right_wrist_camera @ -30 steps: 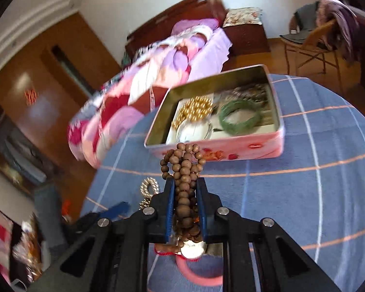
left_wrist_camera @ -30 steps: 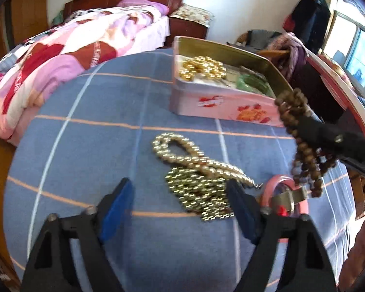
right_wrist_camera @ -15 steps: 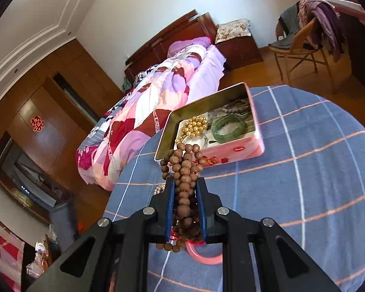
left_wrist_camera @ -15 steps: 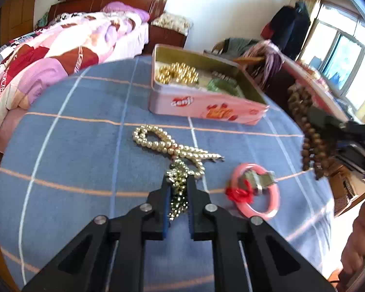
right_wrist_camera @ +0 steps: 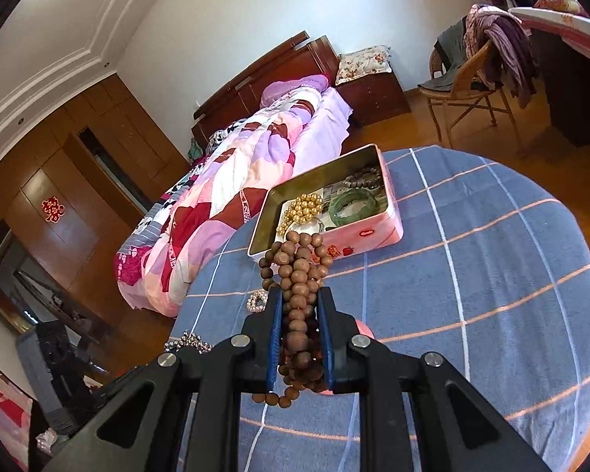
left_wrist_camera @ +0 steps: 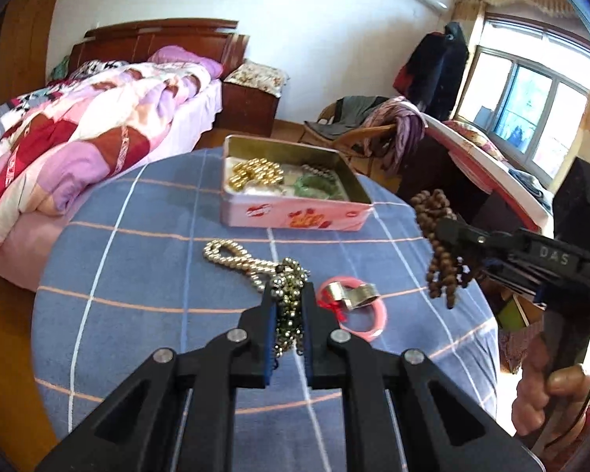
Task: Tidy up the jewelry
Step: 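Lift the wooden beads with the right tool while the left tool grasps the gold bead necklace, then carry both strands into the pink tin and open both tools, then withdraw both tools from the tin over the table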
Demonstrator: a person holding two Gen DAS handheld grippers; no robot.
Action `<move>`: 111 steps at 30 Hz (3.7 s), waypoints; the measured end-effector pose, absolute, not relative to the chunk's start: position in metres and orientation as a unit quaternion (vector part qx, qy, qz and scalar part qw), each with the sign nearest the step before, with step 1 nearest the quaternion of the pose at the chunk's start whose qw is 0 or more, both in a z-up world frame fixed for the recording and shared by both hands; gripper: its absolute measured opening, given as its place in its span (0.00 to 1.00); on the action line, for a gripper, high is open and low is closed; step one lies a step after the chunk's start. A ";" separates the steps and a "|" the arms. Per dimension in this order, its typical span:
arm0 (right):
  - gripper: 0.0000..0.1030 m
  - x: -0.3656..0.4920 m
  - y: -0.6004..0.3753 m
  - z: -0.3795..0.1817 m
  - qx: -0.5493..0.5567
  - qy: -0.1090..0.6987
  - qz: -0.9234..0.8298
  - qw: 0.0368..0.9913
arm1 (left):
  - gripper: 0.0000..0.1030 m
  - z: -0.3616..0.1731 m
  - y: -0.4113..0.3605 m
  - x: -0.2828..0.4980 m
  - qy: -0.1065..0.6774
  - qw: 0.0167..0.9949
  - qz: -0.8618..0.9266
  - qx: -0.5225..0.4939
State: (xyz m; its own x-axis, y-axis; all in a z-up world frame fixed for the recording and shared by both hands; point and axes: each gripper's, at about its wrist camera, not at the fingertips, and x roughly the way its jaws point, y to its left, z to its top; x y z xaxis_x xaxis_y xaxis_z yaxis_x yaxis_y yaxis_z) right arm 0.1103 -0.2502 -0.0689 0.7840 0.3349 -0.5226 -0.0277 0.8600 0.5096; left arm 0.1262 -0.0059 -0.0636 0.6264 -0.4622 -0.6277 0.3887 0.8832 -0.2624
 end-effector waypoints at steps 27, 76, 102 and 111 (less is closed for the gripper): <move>0.17 0.151 -0.244 -0.042 0.188 0.286 0.075 0.937 | 0.09 -0.023 -0.023 0.163 0.312 0.914 -0.253 -0.051; 0.56 0.318 -0.267 -0.098 0.196 0.354 0.003 0.914 | 0.75 -0.070 -0.080 0.311 0.400 0.909 -0.118 -0.002; 0.64 0.155 -0.224 -0.077 0.114 0.351 -0.063 0.927 | 0.98 -0.065 -0.030 0.157 0.366 0.925 -0.096 0.022; 0.64 0.117 -0.216 -0.071 0.107 0.335 -0.060 0.934 | 0.98 -0.073 -0.027 0.127 0.375 0.923 -0.076 0.050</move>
State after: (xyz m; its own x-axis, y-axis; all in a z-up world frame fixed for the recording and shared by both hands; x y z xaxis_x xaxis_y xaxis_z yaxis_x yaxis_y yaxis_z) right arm 0.1169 -0.2157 -0.0713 0.7678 -0.0413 -0.6393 0.1846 0.9698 0.1592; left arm 0.1266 -0.0268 -0.0729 0.7079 -0.1026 -0.6988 0.1768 0.9836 0.0346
